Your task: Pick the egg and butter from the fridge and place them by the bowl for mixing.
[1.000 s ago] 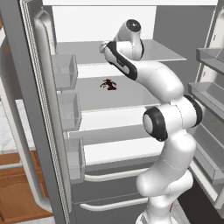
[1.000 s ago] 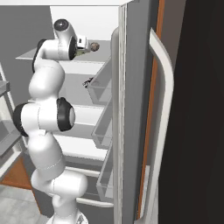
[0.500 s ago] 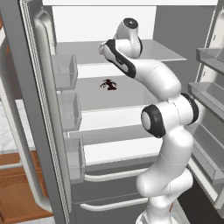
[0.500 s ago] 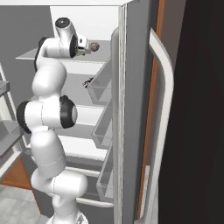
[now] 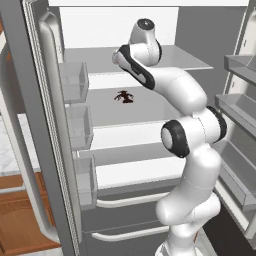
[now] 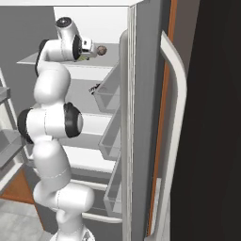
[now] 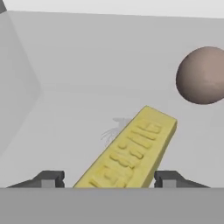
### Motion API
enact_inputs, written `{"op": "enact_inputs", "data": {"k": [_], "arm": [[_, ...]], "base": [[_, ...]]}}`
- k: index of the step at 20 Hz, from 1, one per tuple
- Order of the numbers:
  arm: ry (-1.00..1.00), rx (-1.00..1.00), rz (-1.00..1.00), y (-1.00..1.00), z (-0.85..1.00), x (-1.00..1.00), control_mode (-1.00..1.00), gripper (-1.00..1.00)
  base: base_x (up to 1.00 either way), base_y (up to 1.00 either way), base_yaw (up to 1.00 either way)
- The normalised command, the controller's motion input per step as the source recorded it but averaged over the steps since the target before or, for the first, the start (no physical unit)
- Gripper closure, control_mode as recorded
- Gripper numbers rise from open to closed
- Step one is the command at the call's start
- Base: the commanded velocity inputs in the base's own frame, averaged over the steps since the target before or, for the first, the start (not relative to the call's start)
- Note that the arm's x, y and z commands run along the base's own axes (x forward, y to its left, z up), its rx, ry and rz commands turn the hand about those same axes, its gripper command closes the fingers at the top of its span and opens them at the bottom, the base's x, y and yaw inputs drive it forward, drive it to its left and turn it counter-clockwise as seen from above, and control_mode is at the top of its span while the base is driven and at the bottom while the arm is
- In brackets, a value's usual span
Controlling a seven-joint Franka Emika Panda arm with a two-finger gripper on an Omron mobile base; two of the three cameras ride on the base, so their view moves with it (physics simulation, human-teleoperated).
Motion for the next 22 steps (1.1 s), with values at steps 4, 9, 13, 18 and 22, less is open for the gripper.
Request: {"op": "enact_inputs", "data": {"k": [4,9,13,18,22], "arm": [[0.00,-0.02,0.00,0.01,-0.57,-0.68,-1.00,1.00],[-0.03,0.00,0.00,0.00,-0.40,-0.83,-1.00,1.00],[0.00,0.03,0.00,0.00,-0.16,-0.83,-1.00,1.00],[0.01,0.06,0.03,0.00,0.00,-0.86,-1.00,1.00],[0.00,0.13,0.00,0.00,-0.02,-0.87,-1.00,1.00]], "base": [[0.00,0.00,0.00],[0.00,0.00,0.00],[0.00,0.00,0.00],[0.00,0.00,0.00],[0.00,0.00,0.00]]}}
